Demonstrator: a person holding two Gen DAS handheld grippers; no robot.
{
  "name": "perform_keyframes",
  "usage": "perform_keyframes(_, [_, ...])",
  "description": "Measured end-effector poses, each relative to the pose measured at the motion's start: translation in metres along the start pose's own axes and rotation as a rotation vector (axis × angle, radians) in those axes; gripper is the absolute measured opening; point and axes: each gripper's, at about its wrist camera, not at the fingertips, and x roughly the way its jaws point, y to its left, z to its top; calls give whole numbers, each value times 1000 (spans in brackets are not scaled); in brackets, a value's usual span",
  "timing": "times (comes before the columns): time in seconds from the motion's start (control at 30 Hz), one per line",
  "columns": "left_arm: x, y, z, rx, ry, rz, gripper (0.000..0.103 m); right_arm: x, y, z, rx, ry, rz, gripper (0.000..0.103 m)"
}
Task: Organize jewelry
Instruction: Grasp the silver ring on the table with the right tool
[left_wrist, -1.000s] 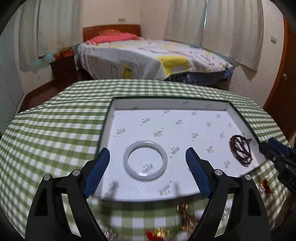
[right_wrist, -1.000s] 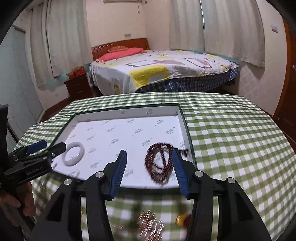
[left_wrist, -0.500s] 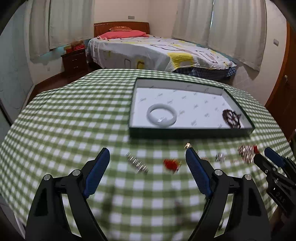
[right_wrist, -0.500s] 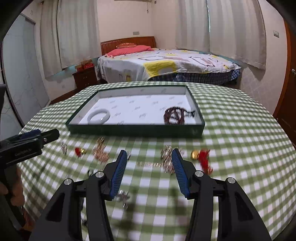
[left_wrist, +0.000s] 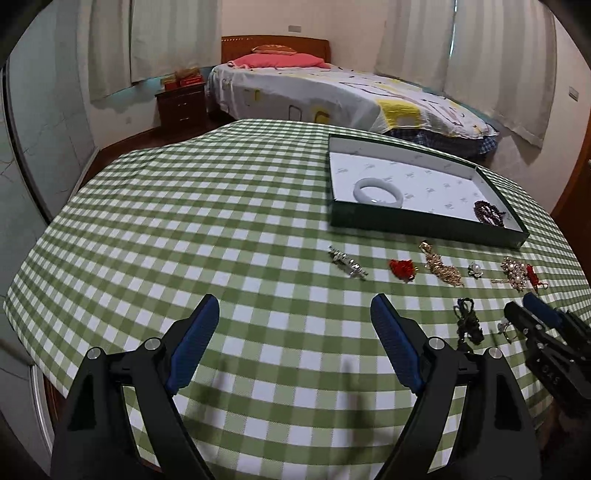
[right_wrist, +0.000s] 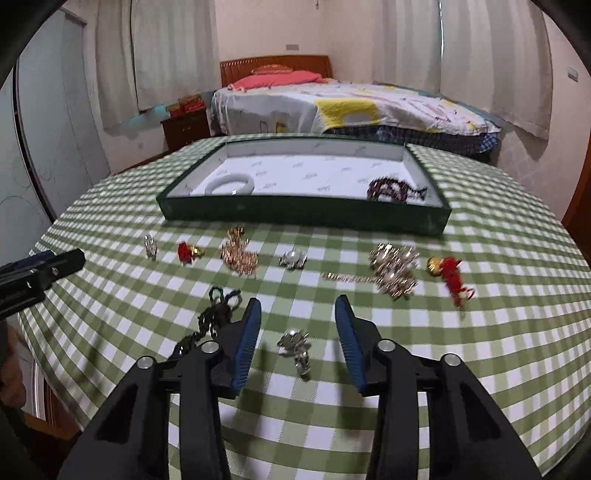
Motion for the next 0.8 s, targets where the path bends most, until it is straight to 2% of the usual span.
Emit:
perform_keyframes(0.13, [2,2,-1,-4,6,-2,82,7,-1,-6,3,27,-5,35])
perform_keyframes(0.33, [6,0,-4,-2,22,-3,82,13,-2,-11,2,59,7,21])
perform_keyframes(0.53, [8,-11,-9,20,31,-15,82,6,-12,-13,23,50,-5,21])
perform_keyframes(0.8, [7,-46,-15,81,45,-61,82,-15,-44,-15,62,21,-61,21])
